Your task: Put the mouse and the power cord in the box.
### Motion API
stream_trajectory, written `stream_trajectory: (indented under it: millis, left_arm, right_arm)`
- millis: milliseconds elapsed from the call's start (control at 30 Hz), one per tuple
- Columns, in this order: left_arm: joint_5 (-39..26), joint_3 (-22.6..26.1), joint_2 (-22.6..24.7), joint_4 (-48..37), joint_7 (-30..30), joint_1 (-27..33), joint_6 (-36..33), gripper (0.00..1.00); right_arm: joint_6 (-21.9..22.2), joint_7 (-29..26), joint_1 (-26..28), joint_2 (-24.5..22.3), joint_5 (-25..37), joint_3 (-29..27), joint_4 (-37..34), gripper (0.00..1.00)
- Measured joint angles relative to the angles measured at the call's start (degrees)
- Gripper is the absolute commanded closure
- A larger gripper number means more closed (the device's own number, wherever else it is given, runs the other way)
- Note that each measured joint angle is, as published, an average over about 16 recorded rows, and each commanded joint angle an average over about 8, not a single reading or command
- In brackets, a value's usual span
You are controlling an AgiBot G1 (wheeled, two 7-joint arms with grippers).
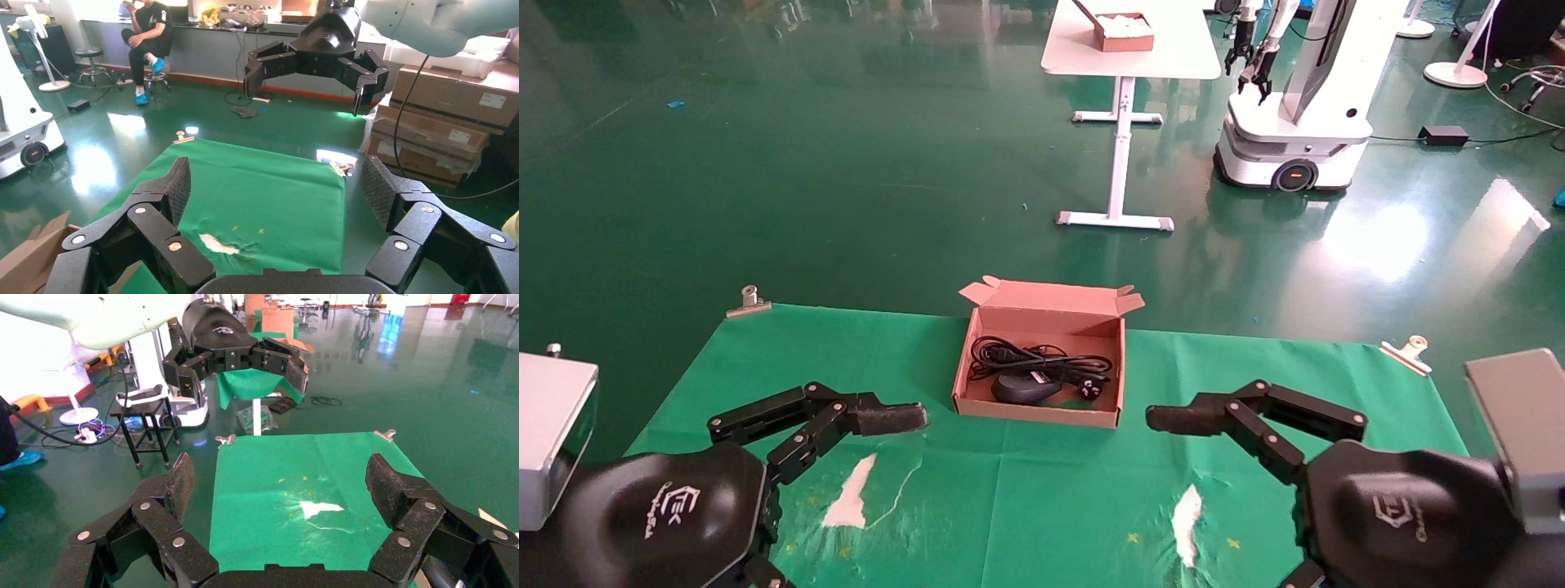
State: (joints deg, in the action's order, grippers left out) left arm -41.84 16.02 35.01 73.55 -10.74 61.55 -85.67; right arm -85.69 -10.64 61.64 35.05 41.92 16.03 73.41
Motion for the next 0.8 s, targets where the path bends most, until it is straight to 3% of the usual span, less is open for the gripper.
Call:
stream_trajectory:
  millis: [800]
  left_arm:
    - [0.0, 0.0, 0.0, 0.0, 0.0, 0.0, 0.0, 0.0]
  right_arm:
    - [0.0, 0.0, 0.0, 0.0, 0.0, 0.0, 0.0, 0.0]
